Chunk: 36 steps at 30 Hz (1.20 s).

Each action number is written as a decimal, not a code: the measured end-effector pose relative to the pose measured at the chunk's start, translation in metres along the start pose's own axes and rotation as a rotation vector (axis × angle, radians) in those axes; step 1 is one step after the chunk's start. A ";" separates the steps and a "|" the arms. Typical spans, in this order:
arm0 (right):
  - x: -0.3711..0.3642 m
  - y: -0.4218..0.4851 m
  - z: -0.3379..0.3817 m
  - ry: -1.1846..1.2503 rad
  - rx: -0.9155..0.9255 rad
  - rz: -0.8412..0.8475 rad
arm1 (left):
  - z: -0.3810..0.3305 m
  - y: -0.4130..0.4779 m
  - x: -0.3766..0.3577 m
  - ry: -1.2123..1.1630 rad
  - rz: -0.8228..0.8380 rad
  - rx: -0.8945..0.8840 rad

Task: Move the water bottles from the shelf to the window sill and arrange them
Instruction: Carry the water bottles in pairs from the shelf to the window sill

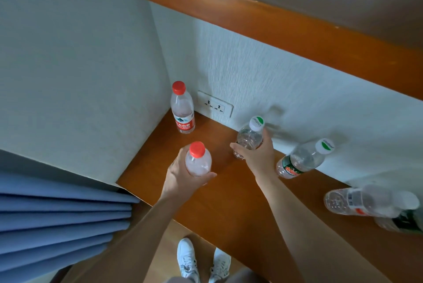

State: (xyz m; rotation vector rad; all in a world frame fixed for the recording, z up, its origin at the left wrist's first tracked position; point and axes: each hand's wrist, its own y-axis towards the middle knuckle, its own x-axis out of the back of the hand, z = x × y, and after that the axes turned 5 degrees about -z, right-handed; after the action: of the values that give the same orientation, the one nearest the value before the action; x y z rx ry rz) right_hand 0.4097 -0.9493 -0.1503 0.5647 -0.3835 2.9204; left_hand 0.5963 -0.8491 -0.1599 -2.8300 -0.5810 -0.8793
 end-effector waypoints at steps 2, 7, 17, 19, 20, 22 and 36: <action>-0.004 0.002 0.002 0.013 -0.011 -0.006 | -0.003 0.007 -0.001 0.005 0.017 0.055; -0.005 0.000 0.006 -0.041 0.005 -0.002 | -0.014 0.017 0.005 0.024 -0.020 0.007; 0.024 -0.042 0.061 0.079 0.132 -0.028 | -0.070 0.024 0.048 -0.188 -0.058 -0.023; 0.031 -0.052 0.076 0.078 0.172 -0.039 | -0.085 0.020 0.059 -0.231 -0.052 -0.053; 0.035 -0.056 0.082 0.083 0.185 -0.045 | -0.092 0.018 0.064 -0.263 -0.048 -0.070; 0.042 -0.064 0.091 0.087 0.197 -0.050 | -0.104 0.014 0.073 -0.335 -0.047 -0.096; 0.036 -0.117 0.119 0.178 0.211 0.064 | -0.106 -0.014 0.117 -0.377 -0.116 -0.119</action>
State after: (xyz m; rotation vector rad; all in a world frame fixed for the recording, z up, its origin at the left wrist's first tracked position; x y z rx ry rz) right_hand 0.4395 -0.8666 -0.0044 0.3173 -0.0737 3.0619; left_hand 0.6247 -0.8222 -0.0063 -3.1209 -0.7648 -0.4033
